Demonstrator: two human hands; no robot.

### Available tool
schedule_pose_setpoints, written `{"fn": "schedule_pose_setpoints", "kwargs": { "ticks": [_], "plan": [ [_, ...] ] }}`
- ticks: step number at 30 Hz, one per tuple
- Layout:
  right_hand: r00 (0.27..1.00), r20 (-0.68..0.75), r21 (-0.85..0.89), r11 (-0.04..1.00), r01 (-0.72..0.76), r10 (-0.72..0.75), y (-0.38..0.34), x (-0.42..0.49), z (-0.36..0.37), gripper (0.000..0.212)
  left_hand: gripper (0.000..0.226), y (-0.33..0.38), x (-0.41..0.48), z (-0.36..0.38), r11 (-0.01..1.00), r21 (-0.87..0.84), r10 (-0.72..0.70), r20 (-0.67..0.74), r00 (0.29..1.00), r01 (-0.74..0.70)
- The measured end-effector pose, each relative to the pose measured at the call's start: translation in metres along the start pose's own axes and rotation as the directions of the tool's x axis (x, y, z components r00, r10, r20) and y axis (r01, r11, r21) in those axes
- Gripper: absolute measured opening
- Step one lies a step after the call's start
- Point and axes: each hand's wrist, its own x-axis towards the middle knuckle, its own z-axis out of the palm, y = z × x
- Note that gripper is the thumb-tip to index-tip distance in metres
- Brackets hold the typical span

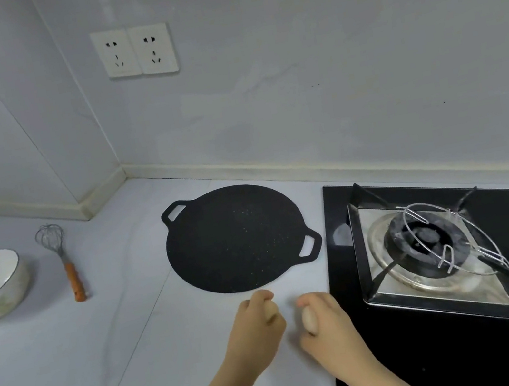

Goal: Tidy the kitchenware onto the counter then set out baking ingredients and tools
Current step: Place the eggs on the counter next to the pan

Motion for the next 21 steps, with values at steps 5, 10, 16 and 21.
{"fn": "schedule_pose_setpoints", "kwargs": {
  "ticks": [5,10,16,21],
  "plan": [
    [0.993,0.02,-0.136,0.984,0.118,-0.116,0.003,-0.008,0.004,0.048,0.044,-0.011,-0.007,0.007,0.981,0.186,0.074,-0.08,0.994,-0.058],
    [0.987,0.022,-0.167,0.973,0.16,-0.159,0.004,-0.011,0.008,0.049,0.045,-0.018,-0.011,0.012,0.942,0.296,0.194,-0.095,0.976,-0.158],
    [0.982,0.031,-0.187,0.964,0.187,-0.185,0.008,-0.011,0.009,0.049,0.043,-0.022,-0.012,0.015,0.912,0.354,0.257,-0.101,0.961,-0.207],
    [0.981,0.038,-0.213,0.958,0.192,-0.188,0.01,-0.011,0.013,0.049,0.043,-0.025,-0.013,0.015,0.908,0.355,0.268,-0.083,0.96,-0.223]
  ]
}}
